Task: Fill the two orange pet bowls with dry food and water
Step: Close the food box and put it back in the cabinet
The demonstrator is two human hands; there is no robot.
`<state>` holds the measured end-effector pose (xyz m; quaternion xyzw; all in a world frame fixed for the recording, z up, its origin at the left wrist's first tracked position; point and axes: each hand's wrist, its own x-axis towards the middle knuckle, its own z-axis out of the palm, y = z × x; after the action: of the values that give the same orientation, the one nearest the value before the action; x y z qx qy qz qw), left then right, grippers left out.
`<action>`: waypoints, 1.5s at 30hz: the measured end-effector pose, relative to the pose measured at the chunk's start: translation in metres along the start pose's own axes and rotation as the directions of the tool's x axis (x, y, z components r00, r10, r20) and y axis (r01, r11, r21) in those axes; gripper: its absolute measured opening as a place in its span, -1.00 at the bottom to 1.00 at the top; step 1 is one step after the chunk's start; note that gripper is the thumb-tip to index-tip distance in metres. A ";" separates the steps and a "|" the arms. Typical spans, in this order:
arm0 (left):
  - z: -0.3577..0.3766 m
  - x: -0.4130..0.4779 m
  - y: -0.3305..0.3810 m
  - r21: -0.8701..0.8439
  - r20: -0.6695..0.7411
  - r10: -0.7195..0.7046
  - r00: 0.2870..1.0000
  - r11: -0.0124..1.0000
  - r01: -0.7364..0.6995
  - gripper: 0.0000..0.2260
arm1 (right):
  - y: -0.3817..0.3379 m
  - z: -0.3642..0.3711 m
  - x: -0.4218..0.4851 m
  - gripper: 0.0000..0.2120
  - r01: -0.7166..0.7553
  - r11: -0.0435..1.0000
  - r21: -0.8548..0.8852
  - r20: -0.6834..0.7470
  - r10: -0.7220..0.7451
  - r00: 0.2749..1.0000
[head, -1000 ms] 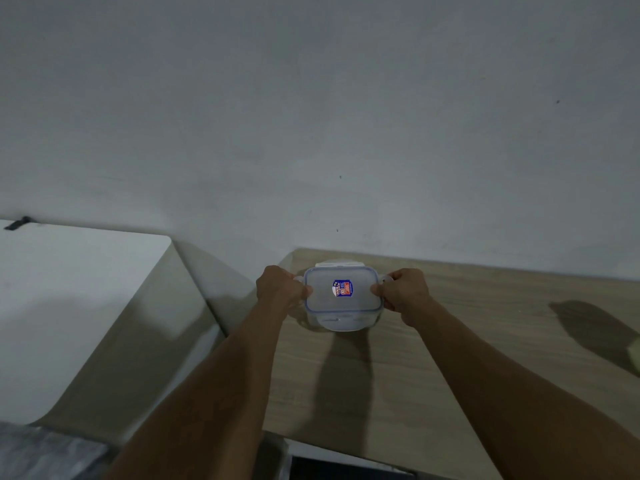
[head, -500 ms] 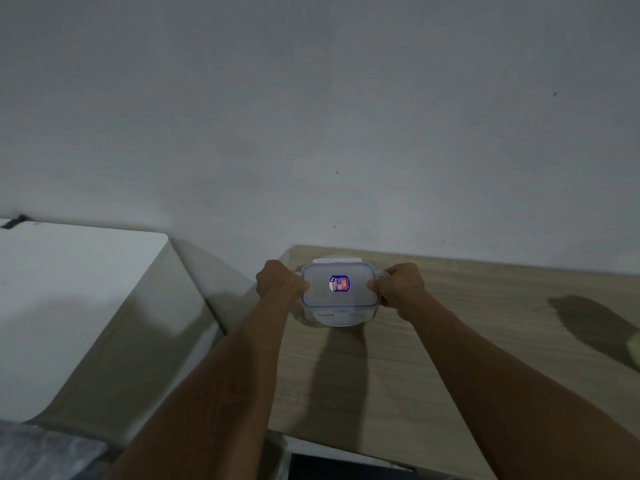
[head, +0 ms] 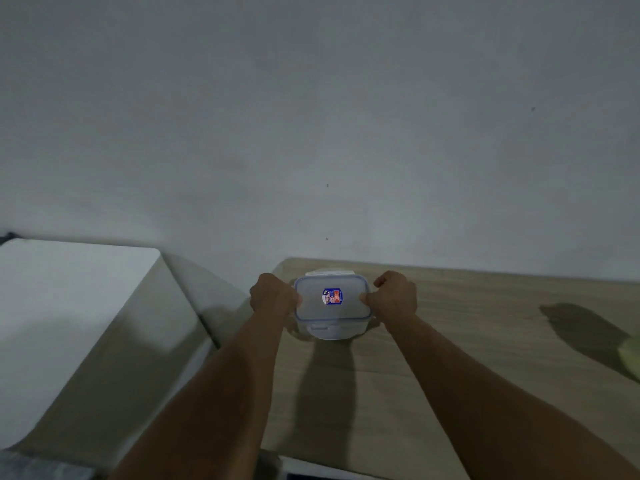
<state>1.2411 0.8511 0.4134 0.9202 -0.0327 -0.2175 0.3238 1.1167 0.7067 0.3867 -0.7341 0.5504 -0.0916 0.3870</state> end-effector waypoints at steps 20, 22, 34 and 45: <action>0.006 -0.004 0.004 0.039 -0.038 -0.002 0.999 0.999 0.003 -0.65 | 0.010 0.013 0.015 -0.61 -0.118 0.986 0.119 0.056 0.112 0.992; 0.007 -0.004 0.004 0.033 -0.024 -0.002 1.000 0.999 0.003 -0.69 | 0.006 0.010 0.008 -0.70 -0.102 0.987 0.121 0.050 0.096 0.994; 0.009 0.006 -0.004 -0.137 0.073 -0.027 0.997 0.990 0.037 -0.68 | 0.001 0.004 -0.038 -0.67 0.253 0.964 -0.086 0.018 -0.252 0.967; 0.011 0.010 -0.003 -0.141 0.102 -0.001 0.995 0.990 0.016 -0.68 | -0.003 0.000 -0.062 -0.24 0.488 0.671 -0.559 0.343 -0.348 0.872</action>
<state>1.2448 0.8451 0.4002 0.8829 -0.0297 -0.2670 0.3852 1.0953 0.7615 0.4063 -0.9321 0.3211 0.0882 0.1422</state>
